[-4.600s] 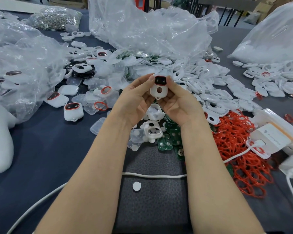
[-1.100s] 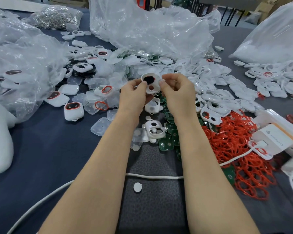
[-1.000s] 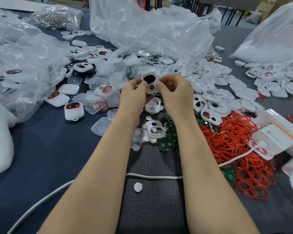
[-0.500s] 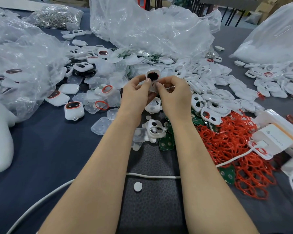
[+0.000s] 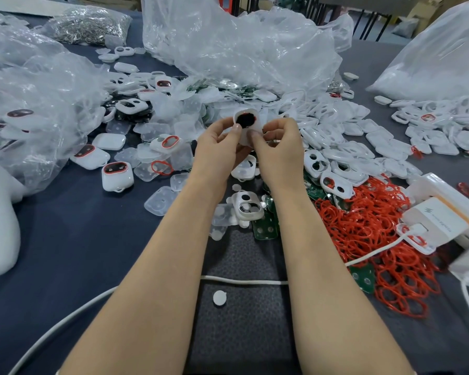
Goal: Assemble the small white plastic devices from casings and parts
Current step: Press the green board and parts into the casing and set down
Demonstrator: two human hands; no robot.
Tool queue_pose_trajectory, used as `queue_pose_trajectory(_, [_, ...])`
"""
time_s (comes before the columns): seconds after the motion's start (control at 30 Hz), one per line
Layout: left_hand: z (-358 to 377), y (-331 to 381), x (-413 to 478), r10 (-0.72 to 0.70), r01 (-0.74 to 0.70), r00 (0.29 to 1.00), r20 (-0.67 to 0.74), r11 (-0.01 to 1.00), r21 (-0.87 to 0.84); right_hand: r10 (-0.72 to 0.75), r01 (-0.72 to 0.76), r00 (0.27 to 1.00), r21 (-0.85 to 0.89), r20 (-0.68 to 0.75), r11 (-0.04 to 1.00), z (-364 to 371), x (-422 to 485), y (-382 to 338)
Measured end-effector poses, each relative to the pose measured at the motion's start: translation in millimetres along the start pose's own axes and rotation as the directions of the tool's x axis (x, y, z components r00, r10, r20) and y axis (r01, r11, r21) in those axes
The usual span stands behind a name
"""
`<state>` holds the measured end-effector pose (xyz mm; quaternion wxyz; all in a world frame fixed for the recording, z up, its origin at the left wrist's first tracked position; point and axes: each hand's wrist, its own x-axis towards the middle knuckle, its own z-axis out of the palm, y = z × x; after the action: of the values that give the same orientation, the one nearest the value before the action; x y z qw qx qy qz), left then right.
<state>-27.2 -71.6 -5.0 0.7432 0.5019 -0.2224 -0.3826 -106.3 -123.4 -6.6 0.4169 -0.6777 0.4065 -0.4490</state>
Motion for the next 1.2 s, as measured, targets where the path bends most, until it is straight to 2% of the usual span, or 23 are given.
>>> queue_pose_trajectory(0.13, [-0.9,1.2,-1.1,0.006,-0.006,1.000,0.019,0.999,0.035,0.171,-0.186,0.979,0.145,0.111,0.972,-2.7,5.5,1.9])
queue_pose_trajectory(0.23, [-1.5,1.4,-2.9,0.033,-0.036,0.998,0.049,0.996,0.077,0.202,-0.224,0.971,0.189,0.132,0.956,-3.0,7.7,2.2])
queue_pose_trajectory(0.37, [-1.1,1.1,-4.6,0.101,-0.115,0.991,0.093,0.979,0.167,0.264,-0.294,0.955,0.329,0.133,0.897,-0.9,7.0,0.3])
queue_pose_trajectory(0.5, [-3.4,6.8,-6.2,0.102,-0.106,0.994,0.033,0.979,0.175,0.313,-0.366,0.930,0.444,0.191,0.818,4.7,3.3,-4.1])
queue_pose_trajectory(0.6, [-9.1,17.4,-6.0,0.098,-0.092,0.993,-0.059,0.990,0.102,0.272,-0.389,0.915,0.478,0.297,0.788,5.9,-0.9,-8.9])
queue_pose_trajectory(0.67, [-17.1,26.9,-3.5,0.115,-0.103,0.976,-0.182,0.992,0.076,0.204,-0.326,0.924,0.389,0.323,0.861,4.4,-3.6,-11.2])
queue_pose_trajectory(0.73, [-25.2,33.5,0.7,0.140,-0.148,0.944,-0.300,0.989,-0.005,0.064,-0.101,0.949,0.103,0.308,0.990,5.3,-8.2,-13.4])
queue_pose_trajectory(0.77, [-27.9,35.5,2.3,0.145,-0.173,0.925,-0.351,0.984,-0.051,-0.012,0.028,0.945,-0.043,0.325,0.999,7.8,-11.1,-14.1])
queue_pose_trajectory(0.83, [-30.6,36.9,5.4,0.112,-0.198,0.909,-0.403,0.963,-0.180,-0.097,0.214,0.903,-0.245,0.418,0.946,15.7,-17.9,-16.0])
queue_pose_trajectory(0.9, [-30.3,38.8,6.2,0.015,-0.161,0.940,-0.340,0.900,-0.406,-0.106,0.339,0.848,-0.377,0.519,0.862,26.2,-24.8,-16.0])
queue_pose_trajectory(0.97, [-29.8,39.1,4.6,-0.051,-0.099,0.967,-0.251,0.829,-0.550,-0.083,0.427,0.818,-0.503,0.569,0.751,34.7,-29.2,-15.5])
queue_pose_trajectory(1.07, [-26.8,36.9,1.3,-0.060,-0.069,0.977,-0.204,0.818,-0.571,-0.055,0.479,0.815,-0.617,0.576,0.624,38.9,-31.0,-15.2])
queue_pose_trajectory(1.2, [-25.6,35.3,1.3,-0.072,-0.056,0.975,-0.211,0.837,-0.544,-0.030,0.452,0.820,-0.614,0.572,0.647,38.1,-32.6,-18.8])
